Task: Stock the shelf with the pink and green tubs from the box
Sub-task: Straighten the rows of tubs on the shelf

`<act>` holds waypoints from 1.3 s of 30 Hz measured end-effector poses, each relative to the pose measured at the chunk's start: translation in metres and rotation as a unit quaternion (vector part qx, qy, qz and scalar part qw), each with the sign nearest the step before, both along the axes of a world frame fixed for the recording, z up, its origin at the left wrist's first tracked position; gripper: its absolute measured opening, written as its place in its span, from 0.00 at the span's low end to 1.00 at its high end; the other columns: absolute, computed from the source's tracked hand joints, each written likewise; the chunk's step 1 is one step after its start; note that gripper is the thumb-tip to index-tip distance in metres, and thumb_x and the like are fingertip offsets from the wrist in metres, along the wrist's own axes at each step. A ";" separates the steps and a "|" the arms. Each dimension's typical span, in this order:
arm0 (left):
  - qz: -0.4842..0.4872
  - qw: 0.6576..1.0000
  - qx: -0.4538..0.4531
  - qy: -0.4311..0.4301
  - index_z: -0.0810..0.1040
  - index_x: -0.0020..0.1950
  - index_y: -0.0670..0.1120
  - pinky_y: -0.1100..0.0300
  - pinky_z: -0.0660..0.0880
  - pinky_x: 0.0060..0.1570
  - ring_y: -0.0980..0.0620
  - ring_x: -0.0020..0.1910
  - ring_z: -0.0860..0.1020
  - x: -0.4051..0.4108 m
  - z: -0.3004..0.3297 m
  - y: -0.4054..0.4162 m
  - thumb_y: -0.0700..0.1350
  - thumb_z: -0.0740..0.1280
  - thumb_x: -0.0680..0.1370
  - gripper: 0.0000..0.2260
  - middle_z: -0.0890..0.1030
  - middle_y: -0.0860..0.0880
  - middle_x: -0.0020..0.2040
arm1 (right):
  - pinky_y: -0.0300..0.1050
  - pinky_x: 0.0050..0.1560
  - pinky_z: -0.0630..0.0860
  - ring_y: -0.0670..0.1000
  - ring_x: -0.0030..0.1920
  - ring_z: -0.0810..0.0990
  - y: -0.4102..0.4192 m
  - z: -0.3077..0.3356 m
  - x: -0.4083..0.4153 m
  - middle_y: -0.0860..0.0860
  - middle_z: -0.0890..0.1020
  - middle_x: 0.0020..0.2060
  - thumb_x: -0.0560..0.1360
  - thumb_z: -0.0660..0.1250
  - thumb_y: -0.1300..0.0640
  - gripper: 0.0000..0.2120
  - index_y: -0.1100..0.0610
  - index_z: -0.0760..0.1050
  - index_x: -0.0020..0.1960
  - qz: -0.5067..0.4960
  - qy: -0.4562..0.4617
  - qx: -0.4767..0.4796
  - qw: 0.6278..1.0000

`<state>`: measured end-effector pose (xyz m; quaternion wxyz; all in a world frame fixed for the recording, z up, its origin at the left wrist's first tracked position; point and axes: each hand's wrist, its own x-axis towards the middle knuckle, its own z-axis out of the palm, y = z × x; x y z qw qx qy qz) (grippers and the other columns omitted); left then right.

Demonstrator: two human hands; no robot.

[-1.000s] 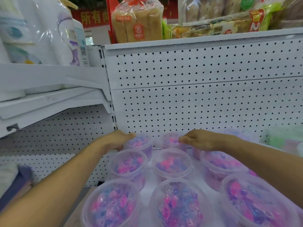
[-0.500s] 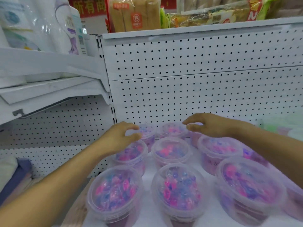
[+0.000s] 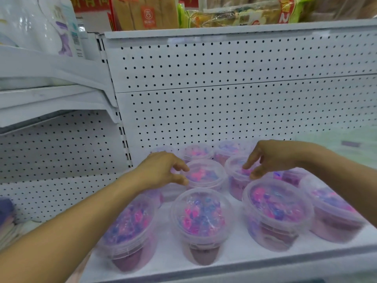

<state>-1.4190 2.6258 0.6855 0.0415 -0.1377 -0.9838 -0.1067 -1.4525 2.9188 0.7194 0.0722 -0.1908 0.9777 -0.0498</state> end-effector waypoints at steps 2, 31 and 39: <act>0.007 1.000 -0.011 0.000 0.80 0.59 0.58 0.58 0.71 0.58 0.57 0.55 0.77 0.000 0.001 0.005 0.62 0.71 0.69 0.20 0.80 0.57 0.59 | 0.40 0.50 0.67 0.42 0.47 0.74 0.003 -0.003 -0.002 0.35 0.74 0.39 0.69 0.74 0.46 0.17 0.43 0.80 0.58 0.006 0.005 -0.011 1.000; 0.132 0.987 0.084 0.032 0.77 0.64 0.56 0.57 0.66 0.64 0.55 0.68 0.69 0.143 -0.019 0.083 0.63 0.76 0.63 0.31 0.73 0.58 0.68 | 0.41 0.66 0.64 0.40 0.66 0.68 0.058 -0.038 0.080 0.36 0.71 0.64 0.65 0.71 0.35 0.27 0.40 0.75 0.63 0.163 0.008 -0.139 0.977; 0.122 0.980 0.152 -0.026 0.77 0.63 0.57 0.59 0.65 0.62 0.56 0.68 0.69 0.146 -0.021 0.083 0.61 0.76 0.65 0.28 0.71 0.59 0.69 | 0.47 0.68 0.65 0.44 0.67 0.68 0.061 -0.045 0.089 0.39 0.69 0.68 0.68 0.68 0.36 0.26 0.41 0.72 0.65 0.156 0.004 -0.161 0.975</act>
